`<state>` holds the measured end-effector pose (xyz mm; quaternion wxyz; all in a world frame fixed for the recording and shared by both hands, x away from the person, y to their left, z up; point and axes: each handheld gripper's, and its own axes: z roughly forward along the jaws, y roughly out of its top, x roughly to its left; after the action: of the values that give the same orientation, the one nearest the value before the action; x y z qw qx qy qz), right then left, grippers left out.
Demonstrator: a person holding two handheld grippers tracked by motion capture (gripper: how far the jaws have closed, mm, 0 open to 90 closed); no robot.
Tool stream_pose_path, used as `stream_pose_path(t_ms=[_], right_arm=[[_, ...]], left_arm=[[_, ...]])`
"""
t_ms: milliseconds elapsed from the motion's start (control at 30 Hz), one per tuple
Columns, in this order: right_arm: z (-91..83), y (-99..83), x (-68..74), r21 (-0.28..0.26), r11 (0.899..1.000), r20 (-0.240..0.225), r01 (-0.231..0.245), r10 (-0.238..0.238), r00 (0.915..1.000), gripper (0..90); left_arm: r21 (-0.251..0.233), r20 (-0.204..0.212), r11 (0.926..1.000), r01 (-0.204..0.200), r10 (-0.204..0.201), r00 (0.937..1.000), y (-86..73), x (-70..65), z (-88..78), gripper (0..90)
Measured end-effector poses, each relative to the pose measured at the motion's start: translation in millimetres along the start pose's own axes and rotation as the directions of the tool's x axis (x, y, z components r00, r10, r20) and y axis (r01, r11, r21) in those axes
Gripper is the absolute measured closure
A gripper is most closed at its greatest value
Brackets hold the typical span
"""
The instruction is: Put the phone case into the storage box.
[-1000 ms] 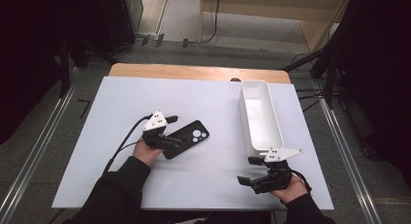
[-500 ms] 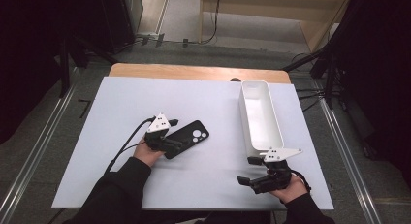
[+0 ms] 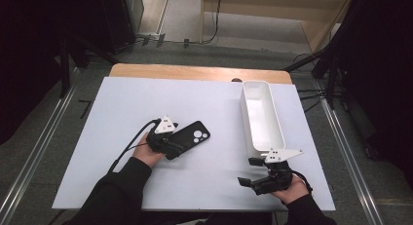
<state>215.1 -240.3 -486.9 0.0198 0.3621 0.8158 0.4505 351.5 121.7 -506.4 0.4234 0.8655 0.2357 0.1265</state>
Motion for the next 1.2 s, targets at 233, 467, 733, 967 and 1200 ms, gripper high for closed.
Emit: stream_pose_path(t_ms=[233, 467, 733, 967, 1200], right_arm=[[0.0, -0.2, -0.1, 0.0, 1.0, 0.0, 0.002, -0.002, 1.0, 12.3], [-1.2, -0.7, 1.2, -0.002, 1.0, -0.004, -0.001, 0.001, 1.0, 12.3], [-0.6, -0.8, 0.6, -0.004, 1.0, 0.0, 0.006, -0.006, 1.0, 12.3], [0.0, -0.4, 0.7, 0.001, 1.0, -0.001, 0.008, -0.008, 1.0, 12.3], [-0.4, -0.6, 1.1, -0.003, 1.0, -0.001, 0.003, -0.003, 1.0, 12.3]], left_arm=[[0.044, 0.004, 0.999, 0.009, -0.009, 1.0, -0.2, -2.3, 2.3, 11.9], [0.123, -0.033, 0.9908, -0.057, 0.061, 0.9976, 1.8, -10.8, 9.5, 11.7], [0.133, -0.027, 0.9896, -0.055, 0.059, 0.9979, 1.9, -9.6, 10.3, 11.7], [0.139, -0.02, 0.9895, -0.04, 0.043, 0.9989, 2.2, -9.1, 11.4, 11.8], [0.142, -0.019, 0.9892, -0.038, 0.041, 0.999, 2.4, -8.5, 11.6, 12.2]])
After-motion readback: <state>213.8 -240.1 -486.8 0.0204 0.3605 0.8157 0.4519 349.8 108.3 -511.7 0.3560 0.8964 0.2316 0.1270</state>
